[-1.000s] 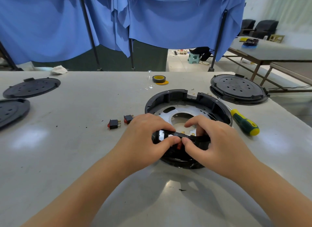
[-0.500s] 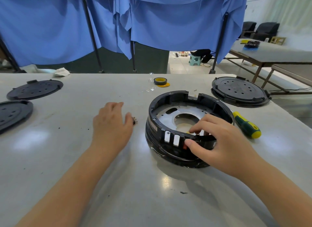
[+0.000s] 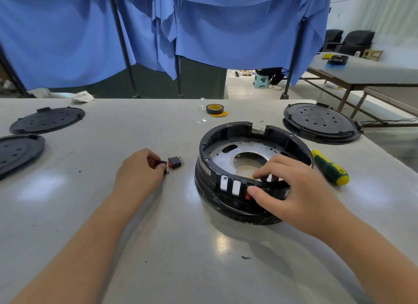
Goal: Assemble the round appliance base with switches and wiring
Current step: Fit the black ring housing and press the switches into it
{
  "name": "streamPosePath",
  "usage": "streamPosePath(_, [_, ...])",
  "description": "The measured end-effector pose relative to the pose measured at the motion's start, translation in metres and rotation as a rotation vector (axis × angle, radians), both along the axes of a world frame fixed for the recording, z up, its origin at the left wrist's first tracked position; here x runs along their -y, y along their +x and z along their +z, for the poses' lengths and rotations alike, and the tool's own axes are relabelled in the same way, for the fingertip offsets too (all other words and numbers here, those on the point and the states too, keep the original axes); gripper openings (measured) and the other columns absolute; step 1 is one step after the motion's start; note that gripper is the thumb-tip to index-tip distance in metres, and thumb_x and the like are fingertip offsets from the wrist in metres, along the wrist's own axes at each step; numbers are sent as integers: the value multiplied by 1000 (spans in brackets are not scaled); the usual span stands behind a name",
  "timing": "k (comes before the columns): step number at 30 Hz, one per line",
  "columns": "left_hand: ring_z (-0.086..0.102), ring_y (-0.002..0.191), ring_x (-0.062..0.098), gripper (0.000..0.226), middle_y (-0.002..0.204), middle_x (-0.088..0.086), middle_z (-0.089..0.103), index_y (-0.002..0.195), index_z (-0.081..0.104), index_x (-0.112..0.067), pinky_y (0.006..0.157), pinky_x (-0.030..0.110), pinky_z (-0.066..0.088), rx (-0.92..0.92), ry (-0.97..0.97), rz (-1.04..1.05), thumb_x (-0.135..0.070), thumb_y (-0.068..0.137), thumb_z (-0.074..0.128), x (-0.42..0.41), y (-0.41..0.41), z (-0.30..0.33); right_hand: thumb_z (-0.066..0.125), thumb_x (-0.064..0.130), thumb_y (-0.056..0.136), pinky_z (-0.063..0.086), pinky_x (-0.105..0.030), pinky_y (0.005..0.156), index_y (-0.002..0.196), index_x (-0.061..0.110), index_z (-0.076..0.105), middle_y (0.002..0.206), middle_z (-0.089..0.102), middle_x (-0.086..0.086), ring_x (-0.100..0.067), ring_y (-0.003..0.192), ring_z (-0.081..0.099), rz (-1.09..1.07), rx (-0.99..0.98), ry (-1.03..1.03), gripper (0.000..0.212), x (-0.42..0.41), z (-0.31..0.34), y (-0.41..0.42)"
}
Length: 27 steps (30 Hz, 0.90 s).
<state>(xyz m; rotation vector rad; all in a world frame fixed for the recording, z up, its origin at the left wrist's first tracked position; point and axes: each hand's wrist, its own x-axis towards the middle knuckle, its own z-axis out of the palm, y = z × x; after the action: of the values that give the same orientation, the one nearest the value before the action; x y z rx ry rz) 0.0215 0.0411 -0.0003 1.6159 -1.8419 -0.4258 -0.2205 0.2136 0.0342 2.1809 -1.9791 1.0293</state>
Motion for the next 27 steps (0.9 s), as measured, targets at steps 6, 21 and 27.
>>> streamPosePath(6, [60,64,4,8,78,-14,65,85,65,-24,58,18,44,-223,-228,-108,-18,80,69,-23,-12,27,61,46,76,43,-22,71,87,27,68,82,56,17,-5,79,55,-20,-13,-2,23,0,1,2])
streamPosePath(21, [60,50,5,20,63,-5,66,78,67,-21,51,14,47,-407,90,-749,-5,75,79,-94,-40,51,61,46,75,40,-19,69,87,27,69,81,57,19,2,78,53,-29,2,2,24,1,0,1])
streamPosePath(27, [59,47,3,25,61,-4,66,71,61,-21,49,12,44,-341,147,-811,-9,72,82,-91,-38,53,61,46,75,44,-23,69,87,27,69,81,58,17,-1,77,54,-20,3,0,24,2,1,1])
